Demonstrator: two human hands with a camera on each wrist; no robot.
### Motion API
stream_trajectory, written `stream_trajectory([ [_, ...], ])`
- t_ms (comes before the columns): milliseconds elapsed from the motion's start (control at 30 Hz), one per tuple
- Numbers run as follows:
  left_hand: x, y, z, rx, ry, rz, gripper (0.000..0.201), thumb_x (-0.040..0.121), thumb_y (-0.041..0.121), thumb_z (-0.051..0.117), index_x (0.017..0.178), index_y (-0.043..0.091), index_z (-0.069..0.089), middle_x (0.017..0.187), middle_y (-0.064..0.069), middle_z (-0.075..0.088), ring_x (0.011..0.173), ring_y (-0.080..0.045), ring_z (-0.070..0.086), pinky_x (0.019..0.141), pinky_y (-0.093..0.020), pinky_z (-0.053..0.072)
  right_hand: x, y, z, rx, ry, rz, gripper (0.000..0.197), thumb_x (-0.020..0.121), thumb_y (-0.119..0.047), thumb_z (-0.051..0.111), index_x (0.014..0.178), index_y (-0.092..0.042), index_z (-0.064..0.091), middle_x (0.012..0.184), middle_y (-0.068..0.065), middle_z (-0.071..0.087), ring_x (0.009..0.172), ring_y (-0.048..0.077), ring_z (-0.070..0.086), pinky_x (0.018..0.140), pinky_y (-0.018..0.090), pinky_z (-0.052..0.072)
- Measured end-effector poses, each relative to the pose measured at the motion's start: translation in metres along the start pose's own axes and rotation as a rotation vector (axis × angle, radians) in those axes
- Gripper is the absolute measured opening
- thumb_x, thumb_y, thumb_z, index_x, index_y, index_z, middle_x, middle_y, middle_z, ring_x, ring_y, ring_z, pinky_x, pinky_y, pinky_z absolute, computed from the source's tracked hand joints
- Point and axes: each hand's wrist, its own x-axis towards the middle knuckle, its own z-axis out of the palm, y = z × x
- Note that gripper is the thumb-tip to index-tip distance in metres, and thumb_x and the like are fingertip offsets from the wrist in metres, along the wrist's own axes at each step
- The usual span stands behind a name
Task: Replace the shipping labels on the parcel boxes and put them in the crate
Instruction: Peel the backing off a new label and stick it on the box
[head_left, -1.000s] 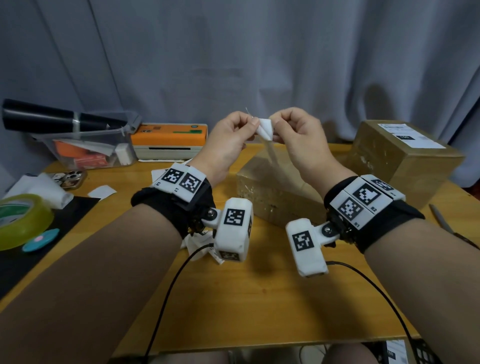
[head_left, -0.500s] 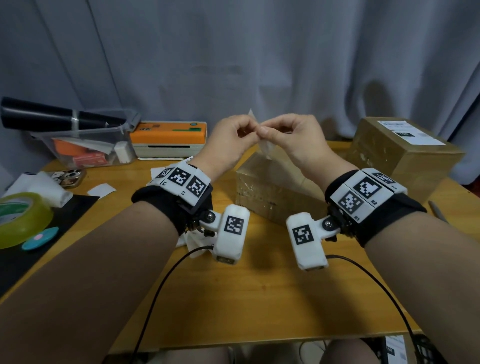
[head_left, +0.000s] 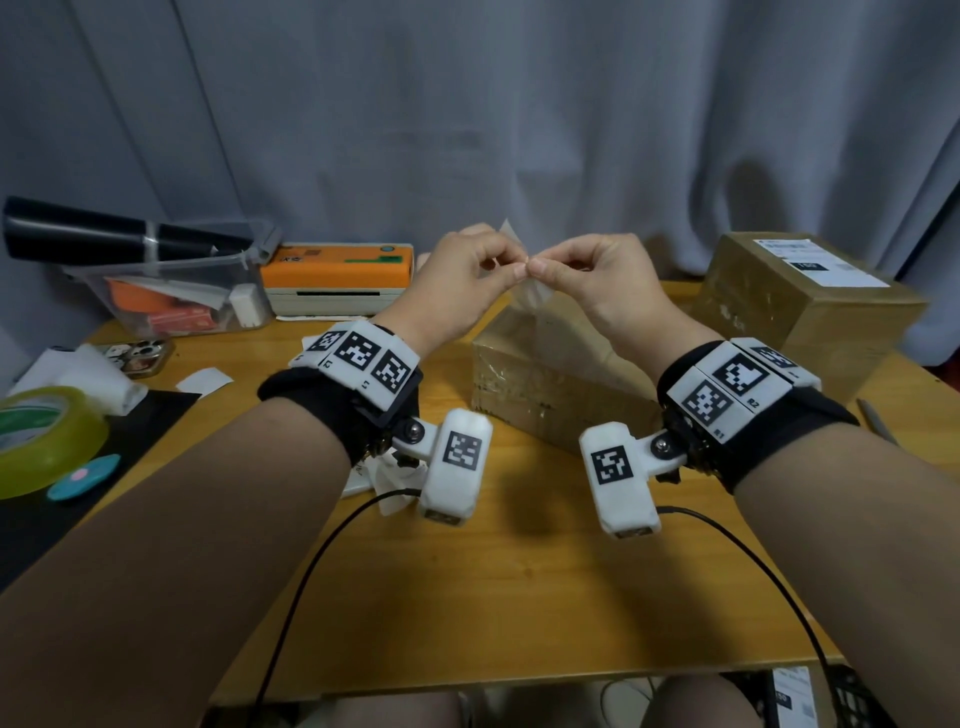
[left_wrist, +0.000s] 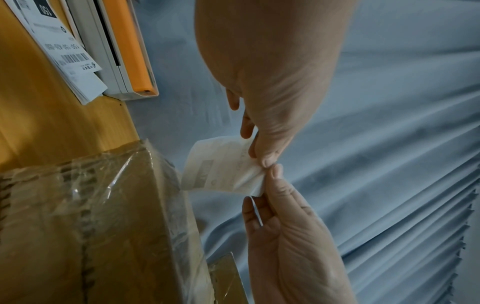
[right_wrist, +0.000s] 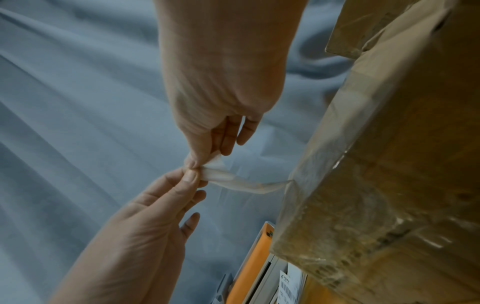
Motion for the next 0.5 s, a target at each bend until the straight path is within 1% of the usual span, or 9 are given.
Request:
stream_trajectory([
  [100,0.001,0.002,0.001,0.004,0.002,-0.004,0.007,0.086,0.03,0.061,0.082,0.027,0.065,0.085,0.011,0.055,0.097,-0.02,0.055,0.092,-0.048,0.044,0.0,0.0,0.0,-0.052,0.018,-0.017,0.008,0.086,-0.011,0.066,0.087,-0.004,0.071,0.068,-0.005,0.062,0.059,-0.005,0.055,0.062,0.01,0.046],
  [200,0.001,0.007,0.003,-0.006,0.04,-0.063,0.015,0.082,0.035,0.06,0.067,0.036,0.057,0.08,0.013,0.053,0.095,-0.021,0.056,0.092,-0.047,0.044,0.003,0.001,0.004,-0.12,0.02,-0.007,0.011,0.09,-0.015,0.062,0.084,-0.007,0.068,0.067,-0.005,0.058,0.061,0.001,0.05,0.062,0.015,0.043],
  [233,0.001,0.009,0.004,-0.008,0.048,-0.083,0.018,0.081,0.037,0.058,0.064,0.036,0.053,0.078,0.014,0.051,0.094,-0.021,0.056,0.092,-0.048,0.044,0.004,0.002,0.005,-0.133,0.031,0.001,0.011,0.09,-0.015,0.061,0.082,-0.009,0.067,0.066,-0.005,0.057,0.062,0.003,0.05,0.062,0.017,0.042],
  [300,-0.001,0.012,0.006,-0.009,0.059,-0.115,0.02,0.08,0.036,0.053,0.06,0.034,0.048,0.076,0.012,0.048,0.089,-0.019,0.053,0.092,-0.05,0.043,0.005,0.004,0.007,-0.143,0.06,0.016,0.012,0.089,-0.013,0.06,0.077,-0.013,0.063,0.065,-0.006,0.056,0.061,0.005,0.049,0.063,0.018,0.042],
  [367,-0.003,0.011,0.008,-0.02,0.072,-0.138,0.019,0.079,0.035,0.049,0.06,0.031,0.046,0.074,0.011,0.047,0.082,-0.015,0.049,0.091,-0.05,0.042,0.005,0.005,0.01,-0.132,0.071,0.03,0.013,0.088,-0.011,0.058,0.076,-0.012,0.062,0.065,-0.006,0.056,0.062,0.006,0.049,0.063,0.019,0.043],
  [433,-0.003,0.007,0.008,-0.041,0.061,-0.154,0.018,0.079,0.032,0.049,0.062,0.03,0.046,0.075,0.01,0.047,0.08,-0.015,0.049,0.09,-0.047,0.042,0.005,0.008,0.01,-0.108,0.08,0.051,0.015,0.088,-0.01,0.056,0.075,-0.013,0.062,0.066,-0.004,0.056,0.062,0.006,0.05,0.063,0.019,0.043],
  [500,-0.004,0.002,0.009,-0.09,0.043,-0.164,0.019,0.083,0.026,0.051,0.064,0.028,0.047,0.075,0.009,0.047,0.077,-0.014,0.048,0.08,-0.038,0.041,0.004,0.012,0.011,-0.076,0.089,0.073,0.018,0.088,-0.01,0.056,0.072,-0.017,0.061,0.068,-0.002,0.058,0.064,0.008,0.051,0.063,0.02,0.044],
])
